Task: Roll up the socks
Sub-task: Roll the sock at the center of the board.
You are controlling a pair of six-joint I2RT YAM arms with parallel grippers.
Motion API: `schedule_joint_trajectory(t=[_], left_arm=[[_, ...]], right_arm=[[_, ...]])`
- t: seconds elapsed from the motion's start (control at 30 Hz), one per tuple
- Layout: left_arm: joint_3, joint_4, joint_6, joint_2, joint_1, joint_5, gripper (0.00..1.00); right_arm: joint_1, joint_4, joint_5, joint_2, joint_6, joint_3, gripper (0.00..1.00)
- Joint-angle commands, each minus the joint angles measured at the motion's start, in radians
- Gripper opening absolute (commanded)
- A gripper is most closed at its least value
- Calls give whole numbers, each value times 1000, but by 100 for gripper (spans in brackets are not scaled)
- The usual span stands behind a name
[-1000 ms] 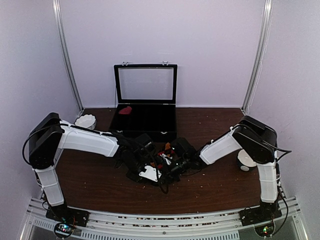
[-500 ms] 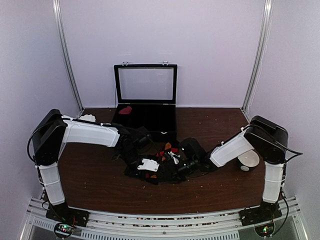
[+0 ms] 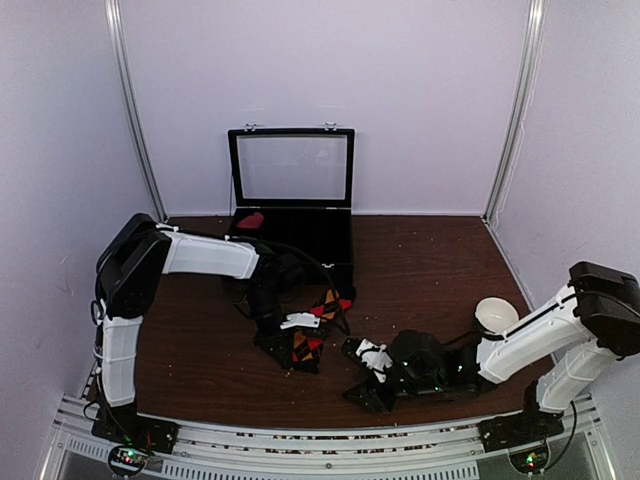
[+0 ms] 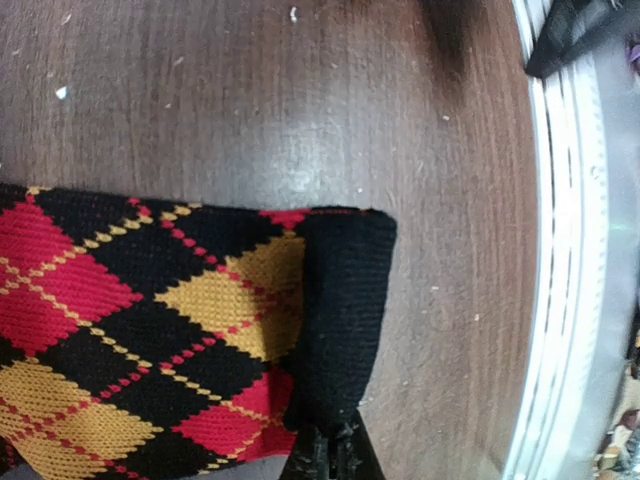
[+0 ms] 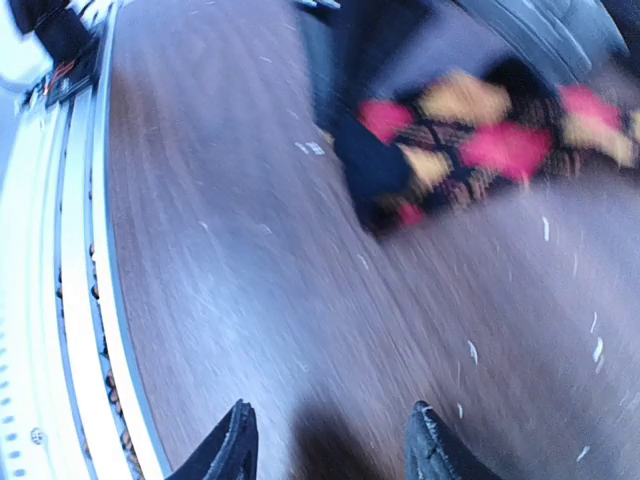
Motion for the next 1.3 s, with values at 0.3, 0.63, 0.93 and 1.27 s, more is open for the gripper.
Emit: schedule_joint_trajectory(t=[0.3,0.63,0.93,1.27], left_arm=[[119,-143,-1,97,22,78,0],[135,-165,25,107,25,71,0],[144,-173,31,108,34,80,0],[146,-173,38,110,36,86,0]], right_arm=[[110,-137,227,170,-672,339,49],[45,-171,189,303,-759,462,47],[27,-162,163,347,-738,451,34],[2,-190,117,408,-657,475,26]])
